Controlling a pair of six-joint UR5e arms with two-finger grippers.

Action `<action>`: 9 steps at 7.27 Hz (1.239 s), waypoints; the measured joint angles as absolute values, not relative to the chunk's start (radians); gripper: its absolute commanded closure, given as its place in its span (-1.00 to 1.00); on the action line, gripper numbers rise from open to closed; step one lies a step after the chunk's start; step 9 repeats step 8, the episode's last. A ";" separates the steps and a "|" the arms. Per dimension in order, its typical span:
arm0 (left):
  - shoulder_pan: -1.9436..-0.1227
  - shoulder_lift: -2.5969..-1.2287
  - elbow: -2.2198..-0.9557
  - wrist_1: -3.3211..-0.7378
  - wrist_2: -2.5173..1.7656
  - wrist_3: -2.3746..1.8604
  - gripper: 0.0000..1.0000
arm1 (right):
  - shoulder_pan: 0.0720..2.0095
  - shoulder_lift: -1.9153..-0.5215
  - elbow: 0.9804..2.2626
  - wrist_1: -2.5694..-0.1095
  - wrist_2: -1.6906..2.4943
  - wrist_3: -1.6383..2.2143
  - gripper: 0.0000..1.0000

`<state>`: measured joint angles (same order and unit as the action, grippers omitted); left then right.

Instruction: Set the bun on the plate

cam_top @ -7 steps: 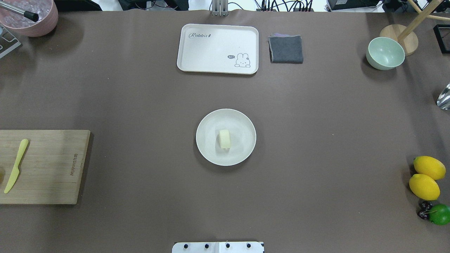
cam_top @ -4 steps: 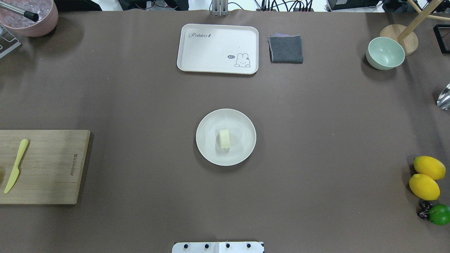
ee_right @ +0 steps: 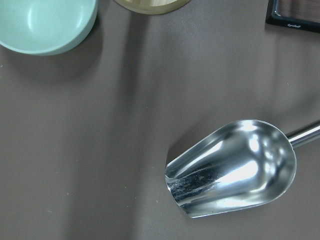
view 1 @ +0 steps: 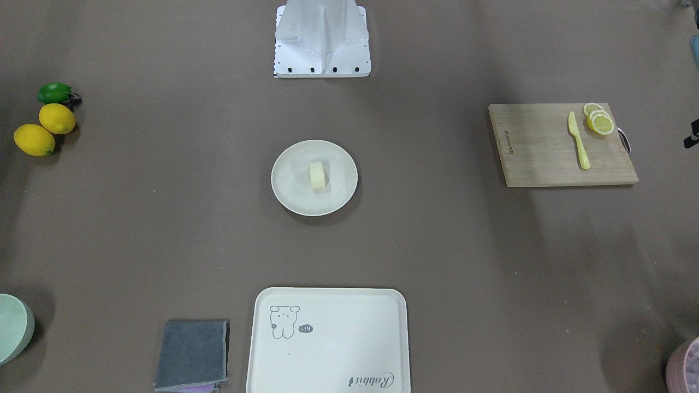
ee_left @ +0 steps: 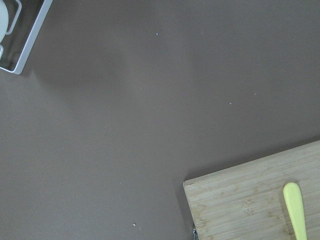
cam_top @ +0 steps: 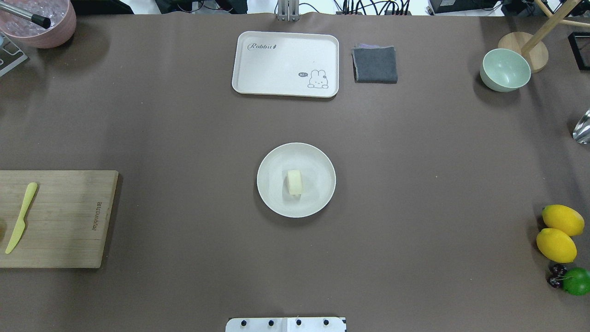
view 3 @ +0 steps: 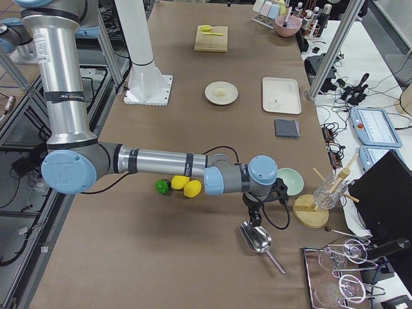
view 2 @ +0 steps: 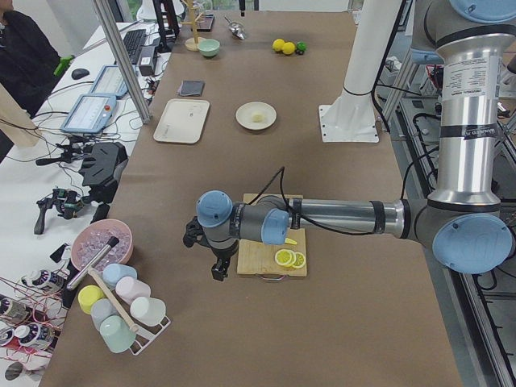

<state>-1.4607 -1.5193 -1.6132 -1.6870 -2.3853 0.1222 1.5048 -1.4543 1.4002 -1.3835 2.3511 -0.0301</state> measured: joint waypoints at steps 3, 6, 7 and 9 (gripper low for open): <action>-1.462 -1.506 -1.616 -1.691 -2.389 0.121 -0.96 | 1.497 -1.448 1.402 -1.393 2.365 -0.029 -1.00; -1.462 -1.504 -1.622 -1.691 -2.394 0.121 -0.96 | 1.488 -1.445 1.437 -1.453 2.366 -0.030 -1.00; -1.462 -1.505 -1.625 -1.691 -2.394 0.121 -0.96 | 1.487 -1.444 1.441 -1.458 2.366 -0.031 -1.00; -1.461 -1.505 -1.627 -1.691 -2.393 0.121 -0.96 | 1.487 -1.445 1.444 -1.460 2.367 -0.031 -1.00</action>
